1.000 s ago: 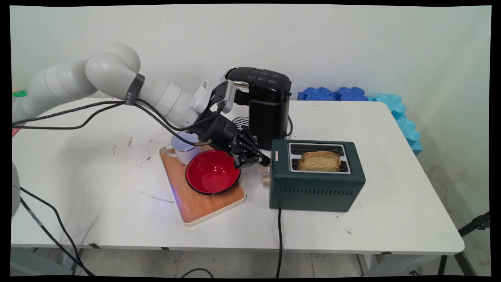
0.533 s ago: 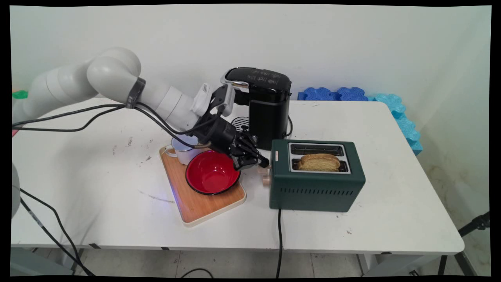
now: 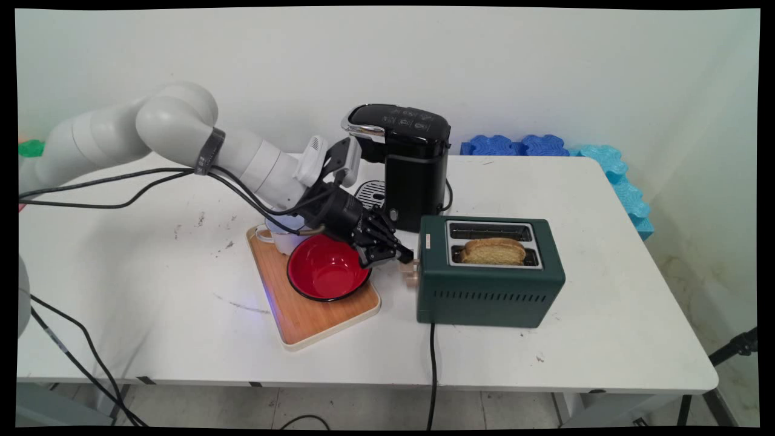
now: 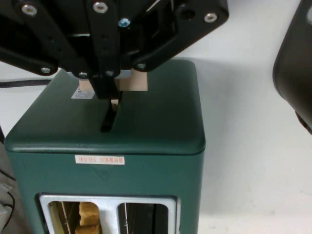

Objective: Press the toaster switch

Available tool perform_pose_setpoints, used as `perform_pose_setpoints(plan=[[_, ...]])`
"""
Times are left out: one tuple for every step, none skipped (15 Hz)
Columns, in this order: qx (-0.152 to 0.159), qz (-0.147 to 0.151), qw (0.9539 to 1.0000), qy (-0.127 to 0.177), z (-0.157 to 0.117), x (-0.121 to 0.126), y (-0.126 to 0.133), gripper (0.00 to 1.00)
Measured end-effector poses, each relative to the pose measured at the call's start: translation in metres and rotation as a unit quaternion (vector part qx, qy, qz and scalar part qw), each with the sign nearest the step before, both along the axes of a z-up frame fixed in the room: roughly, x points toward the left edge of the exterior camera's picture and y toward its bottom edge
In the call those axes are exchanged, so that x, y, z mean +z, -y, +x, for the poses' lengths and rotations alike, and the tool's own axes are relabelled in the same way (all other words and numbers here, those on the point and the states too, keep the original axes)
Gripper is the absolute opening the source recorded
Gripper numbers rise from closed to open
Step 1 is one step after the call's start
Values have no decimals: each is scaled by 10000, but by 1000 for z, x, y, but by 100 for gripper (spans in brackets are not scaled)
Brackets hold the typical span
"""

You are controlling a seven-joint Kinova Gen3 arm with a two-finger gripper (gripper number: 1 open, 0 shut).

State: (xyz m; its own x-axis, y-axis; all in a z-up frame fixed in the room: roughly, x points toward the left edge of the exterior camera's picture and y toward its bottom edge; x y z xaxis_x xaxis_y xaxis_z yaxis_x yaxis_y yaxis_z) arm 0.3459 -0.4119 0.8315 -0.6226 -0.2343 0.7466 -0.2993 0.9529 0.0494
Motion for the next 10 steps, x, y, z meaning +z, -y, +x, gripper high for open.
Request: perform_pose_setpoints(plan=[[0,-1,10000,1,0,-1,0,0],[0,-2,10000,0,0,-2,0,0],[2,-3,10000,0,1,-4,-1,0],[1,-5,10000,-3,1,-5,-1,0],[5,-5,10000,-5,1,-7,-1,0],[12,-4,10000,-10,1,-8,-1,0],[15,-5,10000,-16,1,-9,-1,0],[15,-5,10000,-21,1,-10,-1,0],[16,-5,10000,-26,1,-11,-1,0],[16,-5,10000,-30,1,-12,-2,0]])
